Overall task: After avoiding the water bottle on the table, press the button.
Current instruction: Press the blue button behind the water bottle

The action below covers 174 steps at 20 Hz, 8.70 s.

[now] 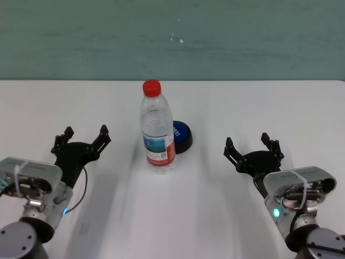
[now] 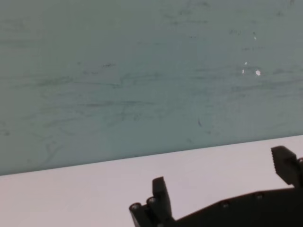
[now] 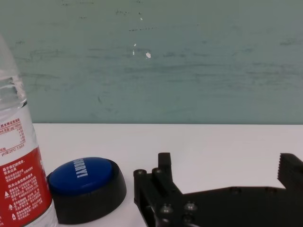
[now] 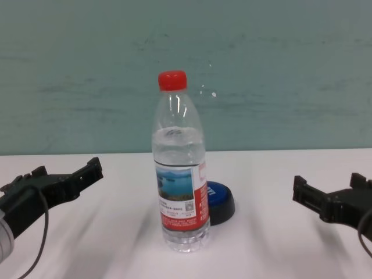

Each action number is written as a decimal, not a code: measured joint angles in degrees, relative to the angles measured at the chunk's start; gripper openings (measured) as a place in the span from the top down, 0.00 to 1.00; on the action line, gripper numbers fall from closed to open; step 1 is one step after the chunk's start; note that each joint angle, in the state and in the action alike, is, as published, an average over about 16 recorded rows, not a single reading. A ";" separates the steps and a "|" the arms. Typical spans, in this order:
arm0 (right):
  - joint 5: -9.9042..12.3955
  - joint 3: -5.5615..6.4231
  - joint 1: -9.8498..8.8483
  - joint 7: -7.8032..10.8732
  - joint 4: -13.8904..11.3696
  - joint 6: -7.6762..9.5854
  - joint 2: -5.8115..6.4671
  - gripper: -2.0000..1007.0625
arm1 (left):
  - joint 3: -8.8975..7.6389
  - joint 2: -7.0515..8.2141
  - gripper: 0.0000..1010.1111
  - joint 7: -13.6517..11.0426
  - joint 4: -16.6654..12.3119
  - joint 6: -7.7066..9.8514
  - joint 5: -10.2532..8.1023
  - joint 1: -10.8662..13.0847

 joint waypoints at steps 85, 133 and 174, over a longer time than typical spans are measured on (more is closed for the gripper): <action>0.00 0.00 0.00 0.00 0.00 0.00 0.00 0.00 | -5.22 3.65 0.00 -11.95 -12.52 -5.56 -1.74 15.13; 0.00 0.00 0.00 0.00 0.00 0.00 0.00 0.00 | 0.34 1.98 0.00 -9.65 -11.30 -6.39 4.66 14.77; 0.00 0.00 0.00 0.00 0.00 0.00 0.00 0.00 | 2.28 -0.50 0.00 -8.18 -8.29 -6.20 7.43 11.35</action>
